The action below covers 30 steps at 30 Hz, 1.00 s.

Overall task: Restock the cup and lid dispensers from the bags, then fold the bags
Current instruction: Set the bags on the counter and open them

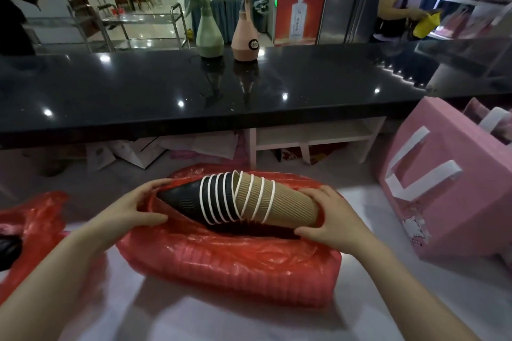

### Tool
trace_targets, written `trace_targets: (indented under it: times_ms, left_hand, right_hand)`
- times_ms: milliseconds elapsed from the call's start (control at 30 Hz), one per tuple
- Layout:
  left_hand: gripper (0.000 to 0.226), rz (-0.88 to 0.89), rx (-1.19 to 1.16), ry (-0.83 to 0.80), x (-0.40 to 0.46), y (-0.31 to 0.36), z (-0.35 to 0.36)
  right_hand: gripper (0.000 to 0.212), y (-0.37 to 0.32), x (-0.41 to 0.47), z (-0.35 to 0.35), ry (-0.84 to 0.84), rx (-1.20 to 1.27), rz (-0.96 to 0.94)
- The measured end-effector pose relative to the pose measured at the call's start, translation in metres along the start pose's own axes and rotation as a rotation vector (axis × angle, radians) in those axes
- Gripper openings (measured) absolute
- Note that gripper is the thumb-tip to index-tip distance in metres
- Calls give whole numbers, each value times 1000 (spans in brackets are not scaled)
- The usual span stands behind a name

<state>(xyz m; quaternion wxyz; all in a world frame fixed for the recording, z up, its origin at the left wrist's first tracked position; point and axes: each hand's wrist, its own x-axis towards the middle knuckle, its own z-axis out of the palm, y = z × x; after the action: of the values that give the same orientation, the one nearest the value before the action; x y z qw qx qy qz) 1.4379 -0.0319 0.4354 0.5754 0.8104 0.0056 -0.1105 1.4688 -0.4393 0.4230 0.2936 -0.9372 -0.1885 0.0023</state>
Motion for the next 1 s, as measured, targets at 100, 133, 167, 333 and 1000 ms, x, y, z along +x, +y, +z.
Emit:
trace_targets:
  times_ms: [100, 133, 167, 333, 1000]
  left_hand:
    - [64, -80, 146, -15, -10, 23, -2]
    - [66, -76, 360, 13, -12, 31, 0]
    - [71, -66, 643, 40, -13, 37, 4]
    - [68, -110, 1467, 338, -25, 64, 46]
    - [65, 92, 1408, 430, -34, 53, 86]
  right_hand:
    - [89, -17, -1, 1, -84, -277, 11]
    - [89, -22, -2, 3, -84, -322, 1]
    - [88, -25, -3, 6, -74, -347, -16]
    - [83, -29, -9, 3, 13, -272, -89]
    - [70, -58, -47, 8, 57, -69, -17]
